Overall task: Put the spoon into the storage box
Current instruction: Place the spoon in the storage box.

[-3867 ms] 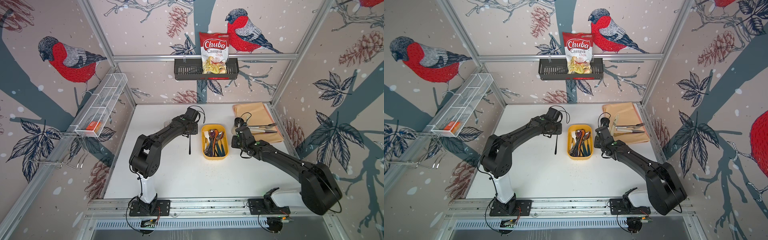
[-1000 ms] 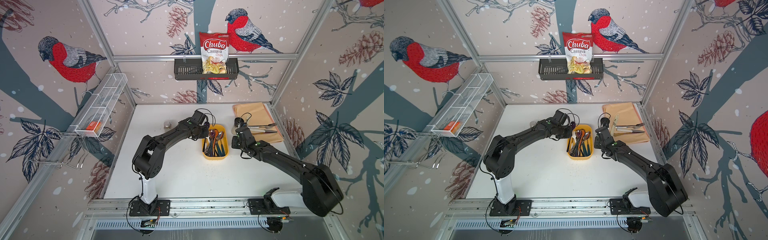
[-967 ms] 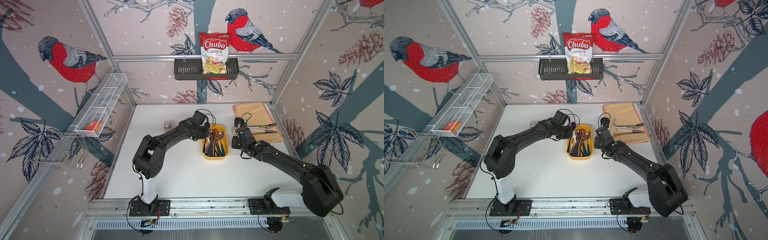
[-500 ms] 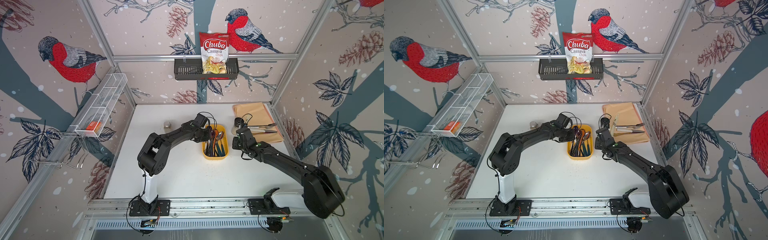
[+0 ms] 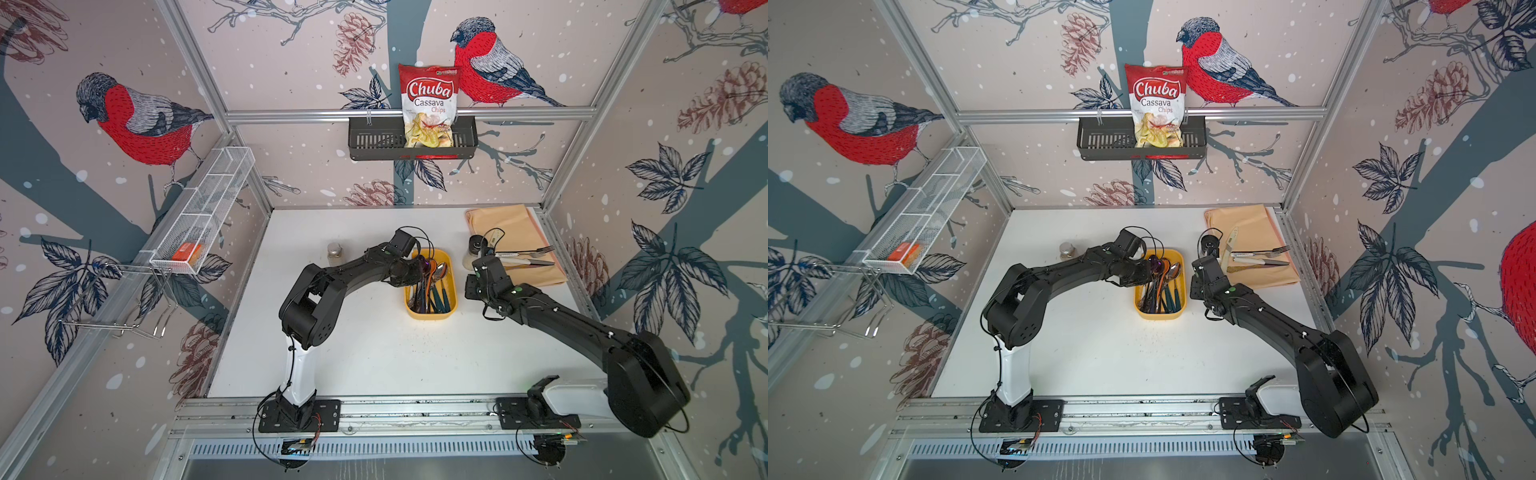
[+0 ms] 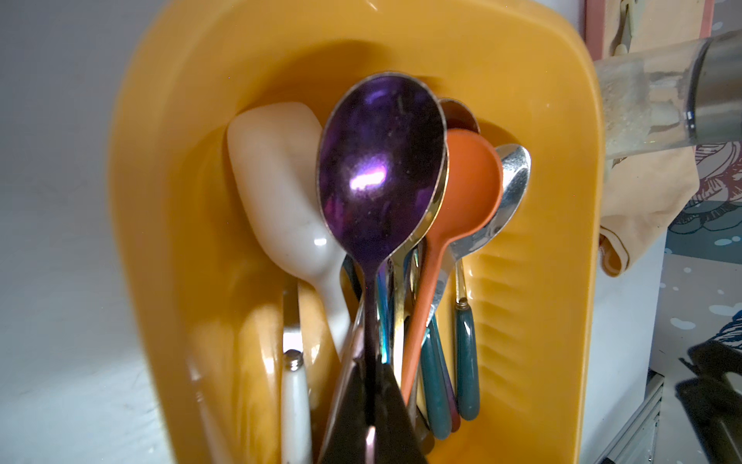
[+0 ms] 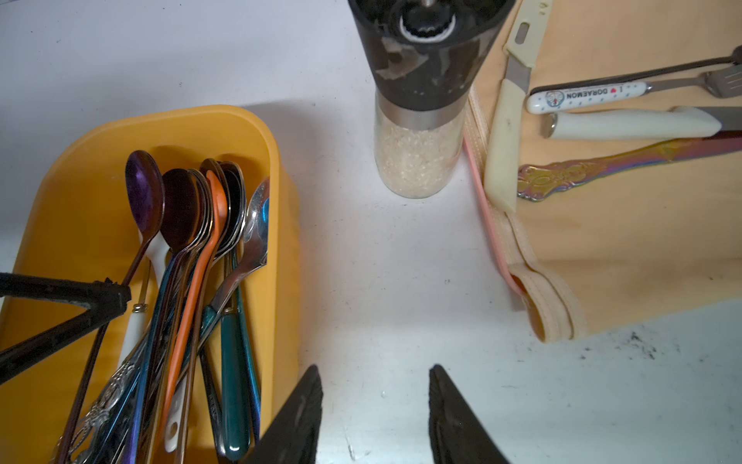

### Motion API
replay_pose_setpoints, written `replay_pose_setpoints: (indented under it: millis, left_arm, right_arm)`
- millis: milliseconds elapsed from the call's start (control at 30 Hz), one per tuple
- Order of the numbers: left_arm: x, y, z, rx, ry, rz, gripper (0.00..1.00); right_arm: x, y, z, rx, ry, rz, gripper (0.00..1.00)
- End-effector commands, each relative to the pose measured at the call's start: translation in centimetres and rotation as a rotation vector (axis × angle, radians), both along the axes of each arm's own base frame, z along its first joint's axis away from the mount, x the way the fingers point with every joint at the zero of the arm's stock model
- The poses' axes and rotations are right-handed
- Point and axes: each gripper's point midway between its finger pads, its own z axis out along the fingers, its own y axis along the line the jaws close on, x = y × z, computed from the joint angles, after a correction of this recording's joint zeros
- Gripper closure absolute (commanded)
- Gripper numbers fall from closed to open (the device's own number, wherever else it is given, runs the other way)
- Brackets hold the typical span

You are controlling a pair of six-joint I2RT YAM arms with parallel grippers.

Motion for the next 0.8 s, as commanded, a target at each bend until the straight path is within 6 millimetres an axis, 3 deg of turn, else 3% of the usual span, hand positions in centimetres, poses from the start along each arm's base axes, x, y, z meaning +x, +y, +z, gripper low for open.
replay_pose_setpoints:
  millis: [0, 100, 200, 400, 567, 700, 767]
  left_arm:
    - [0.2, -0.5, 1.2, -0.026, -0.043, -0.011, 0.78]
    - [0.3, -0.6, 1.4, -0.031, -0.053, -0.017, 0.69]
    - [0.3, -0.7, 1.8, -0.038, -0.068, -0.026, 0.69]
    - [1.4, 0.0, 6.6, -0.041, -0.263, -0.043, 0.68]
    - [1.9, 3.7, 10.9, 0.092, -0.512, -0.016, 0.6]
    - [1.3, 8.4, 13.6, 0.196, -0.711, 0.074, 0.43]
    - [0.8, 10.9, 14.7, 0.246, -0.799, 0.145, 0.34]
  right_arm:
    - [0.3, -0.2, 0.3, -0.009, -0.013, -0.007, 0.55]
    - [0.4, -0.2, 0.3, -0.013, -0.014, -0.008, 0.55]
    - [0.6, -0.4, 0.6, -0.019, -0.02, -0.008, 0.55]
    - [1.5, -1.6, 1.6, -0.039, -0.048, -0.028, 0.55]
    - [2.4, -4.0, 2.8, -0.075, -0.09, -0.086, 0.54]
    - [3.2, -7.1, 4.4, -0.111, -0.18, -0.157, 0.52]
    - [3.6, -8.6, 5.1, -0.114, -0.228, -0.187, 0.43]
